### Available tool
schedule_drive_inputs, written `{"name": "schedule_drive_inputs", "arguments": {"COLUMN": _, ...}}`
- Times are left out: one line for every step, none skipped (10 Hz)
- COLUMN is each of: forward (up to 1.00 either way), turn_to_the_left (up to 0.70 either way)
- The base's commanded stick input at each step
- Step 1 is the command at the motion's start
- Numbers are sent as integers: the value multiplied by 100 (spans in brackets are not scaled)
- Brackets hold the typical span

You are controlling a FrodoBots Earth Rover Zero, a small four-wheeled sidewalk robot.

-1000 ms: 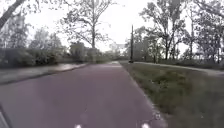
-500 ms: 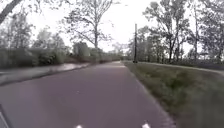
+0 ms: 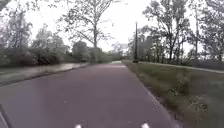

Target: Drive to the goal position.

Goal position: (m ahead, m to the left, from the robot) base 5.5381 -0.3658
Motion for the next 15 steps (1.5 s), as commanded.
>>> {"name": "schedule_drive_inputs", "arguments": {"forward": 100, "turn_to_the_left": 0}}
{"name": "schedule_drive_inputs", "arguments": {"forward": 100, "turn_to_the_left": 0}}
{"name": "schedule_drive_inputs", "arguments": {"forward": 100, "turn_to_the_left": 0}}
{"name": "schedule_drive_inputs", "arguments": {"forward": 100, "turn_to_the_left": 0}}
{"name": "schedule_drive_inputs", "arguments": {"forward": 100, "turn_to_the_left": 0}}
{"name": "schedule_drive_inputs", "arguments": {"forward": 100, "turn_to_the_left": 0}}
{"name": "schedule_drive_inputs", "arguments": {"forward": 100, "turn_to_the_left": 0}}
{"name": "schedule_drive_inputs", "arguments": {"forward": 100, "turn_to_the_left": 0}}
{"name": "schedule_drive_inputs", "arguments": {"forward": 100, "turn_to_the_left": 0}}
{"name": "schedule_drive_inputs", "arguments": {"forward": 100, "turn_to_the_left": 0}}
{"name": "schedule_drive_inputs", "arguments": {"forward": 100, "turn_to_the_left": 0}}
{"name": "schedule_drive_inputs", "arguments": {"forward": 100, "turn_to_the_left": 0}}
{"name": "schedule_drive_inputs", "arguments": {"forward": 100, "turn_to_the_left": 0}}
{"name": "schedule_drive_inputs", "arguments": {"forward": 100, "turn_to_the_left": 0}}
{"name": "schedule_drive_inputs", "arguments": {"forward": 100, "turn_to_the_left": 0}}
